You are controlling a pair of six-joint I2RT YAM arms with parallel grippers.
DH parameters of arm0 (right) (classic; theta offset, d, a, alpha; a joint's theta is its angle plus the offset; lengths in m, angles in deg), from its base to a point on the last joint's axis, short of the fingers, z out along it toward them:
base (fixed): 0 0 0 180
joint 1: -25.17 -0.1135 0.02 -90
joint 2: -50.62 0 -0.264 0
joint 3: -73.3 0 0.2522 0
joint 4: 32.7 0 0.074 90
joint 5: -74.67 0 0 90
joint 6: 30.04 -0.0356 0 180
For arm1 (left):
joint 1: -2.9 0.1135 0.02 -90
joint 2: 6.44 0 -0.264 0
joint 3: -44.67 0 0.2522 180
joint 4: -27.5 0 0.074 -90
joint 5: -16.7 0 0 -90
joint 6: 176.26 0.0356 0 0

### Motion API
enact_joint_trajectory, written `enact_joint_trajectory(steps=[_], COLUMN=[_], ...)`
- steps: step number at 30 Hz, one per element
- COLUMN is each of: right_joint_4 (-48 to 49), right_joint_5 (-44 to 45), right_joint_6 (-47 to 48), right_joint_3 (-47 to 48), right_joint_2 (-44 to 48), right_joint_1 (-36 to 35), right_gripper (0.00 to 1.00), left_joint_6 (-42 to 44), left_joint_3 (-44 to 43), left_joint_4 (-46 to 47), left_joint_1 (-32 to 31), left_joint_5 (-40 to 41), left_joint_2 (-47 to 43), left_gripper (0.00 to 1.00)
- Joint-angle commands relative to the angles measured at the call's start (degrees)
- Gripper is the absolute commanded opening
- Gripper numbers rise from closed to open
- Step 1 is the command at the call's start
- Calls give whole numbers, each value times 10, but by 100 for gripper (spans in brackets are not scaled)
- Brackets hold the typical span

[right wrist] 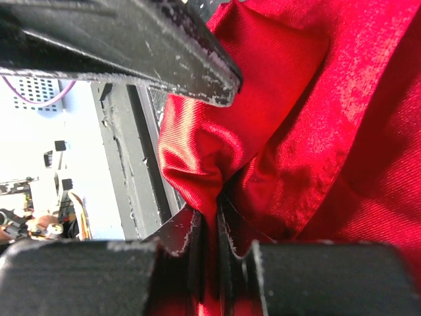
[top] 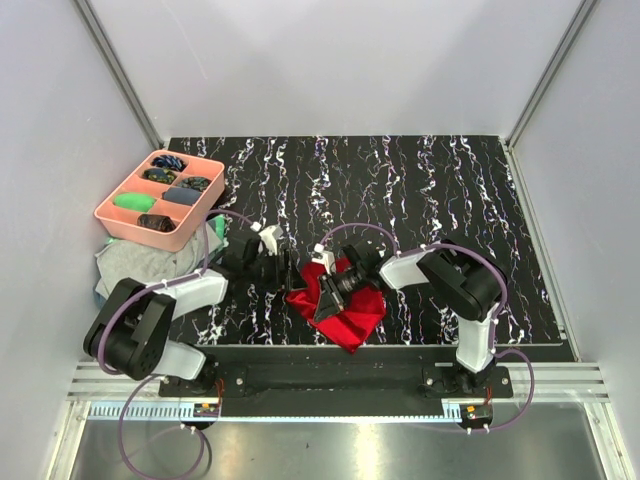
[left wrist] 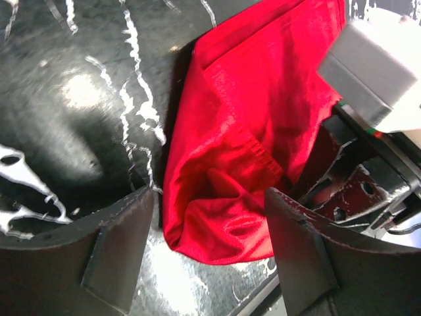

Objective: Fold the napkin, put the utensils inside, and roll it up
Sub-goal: Roll the napkin with the utensil

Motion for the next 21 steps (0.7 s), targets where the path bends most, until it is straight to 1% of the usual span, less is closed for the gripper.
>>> enact_joint_trajectory(steps=[1,5,9,11,15,18,19,21], right_joint_4=[-22,-26,-34,-41,-47,-47,-48,-49], right_joint_5=[14,9,8,8,4,2,2,4], right_joint_6=[14,17,21,28,31,31,32,31], right_joint_3=[9,11,12,14,17,21,23,25], right_joint_2=[-21,-26,-28,-28,-37,-42,-43,-45], right_joint_1=[20,26,28,28,29,30,30,31], right_gripper=[14,14,14,13,13,13,13,13], left_joint_6=[21,23,20,21,24,29,31,30], left_joint_3=[5,15,19,19,16,11,9,7], left_joint_4=[65,87,113,119,137,139,138,133], left_joint_1=[-9,-19,-24,-25,-29,-30,-31,-31], left_joint_5=[17,18,18,18,15,15,15,15], left_joint_2=[11,25,46,57,67,79,84,90], left_gripper=[69,61,48,47,42,36,28,17])
